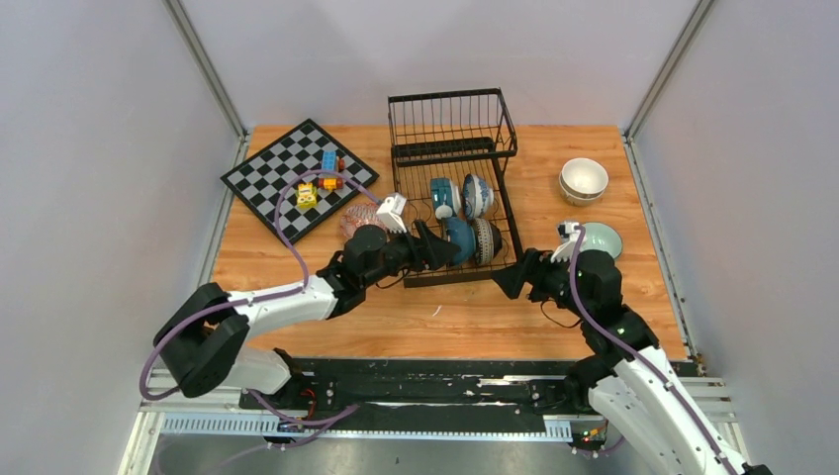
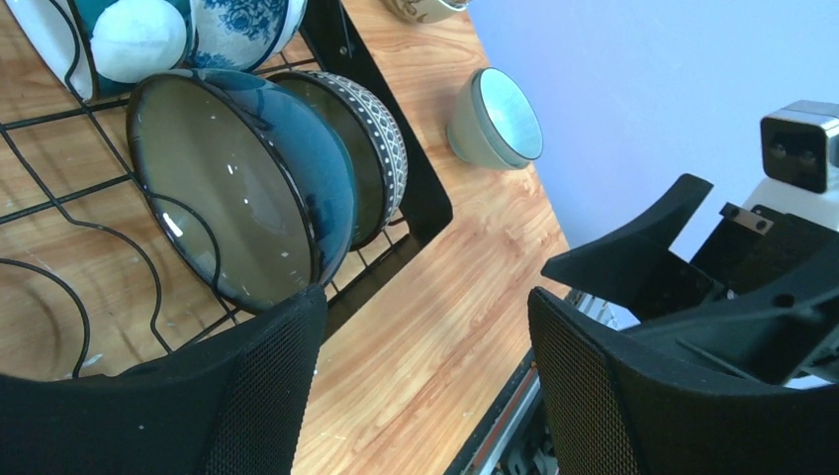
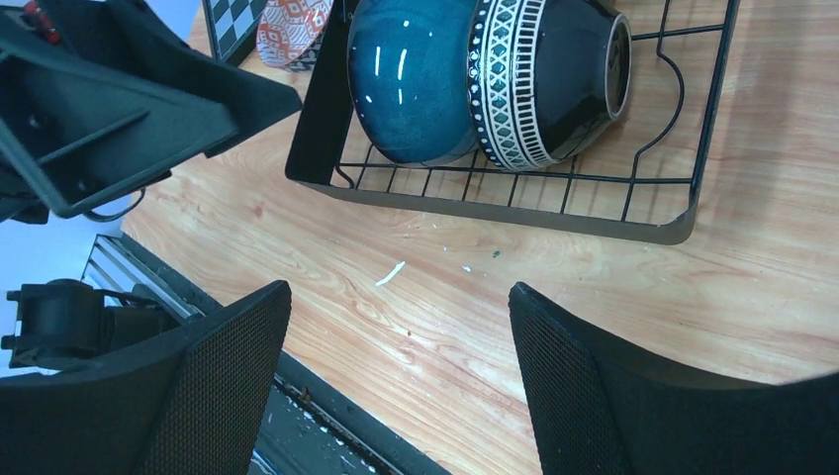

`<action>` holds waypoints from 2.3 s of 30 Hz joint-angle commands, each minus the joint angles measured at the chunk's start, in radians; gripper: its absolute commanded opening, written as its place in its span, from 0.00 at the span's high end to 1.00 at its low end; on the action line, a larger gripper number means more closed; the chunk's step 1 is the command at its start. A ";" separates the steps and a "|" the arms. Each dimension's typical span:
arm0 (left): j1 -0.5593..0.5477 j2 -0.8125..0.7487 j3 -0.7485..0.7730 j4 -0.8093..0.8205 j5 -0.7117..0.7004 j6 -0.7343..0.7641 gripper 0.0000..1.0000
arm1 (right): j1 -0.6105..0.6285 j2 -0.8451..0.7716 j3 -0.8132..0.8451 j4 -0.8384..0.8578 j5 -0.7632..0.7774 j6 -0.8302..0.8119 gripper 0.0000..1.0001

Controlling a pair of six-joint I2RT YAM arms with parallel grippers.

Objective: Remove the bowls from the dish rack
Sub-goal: Pick up the bowl from the dish rack.

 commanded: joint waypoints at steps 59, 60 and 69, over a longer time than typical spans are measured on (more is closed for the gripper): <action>0.167 0.548 0.037 0.752 0.409 -0.293 1.00 | 0.020 -0.053 -0.053 -0.026 0.008 -0.048 0.15; 0.167 0.550 0.038 0.759 0.412 -0.293 1.00 | 0.019 -0.053 -0.053 -0.026 0.007 -0.049 0.15; 0.181 0.596 0.049 0.910 0.443 -0.366 1.00 | 0.020 -0.051 -0.053 -0.032 0.012 -0.053 0.16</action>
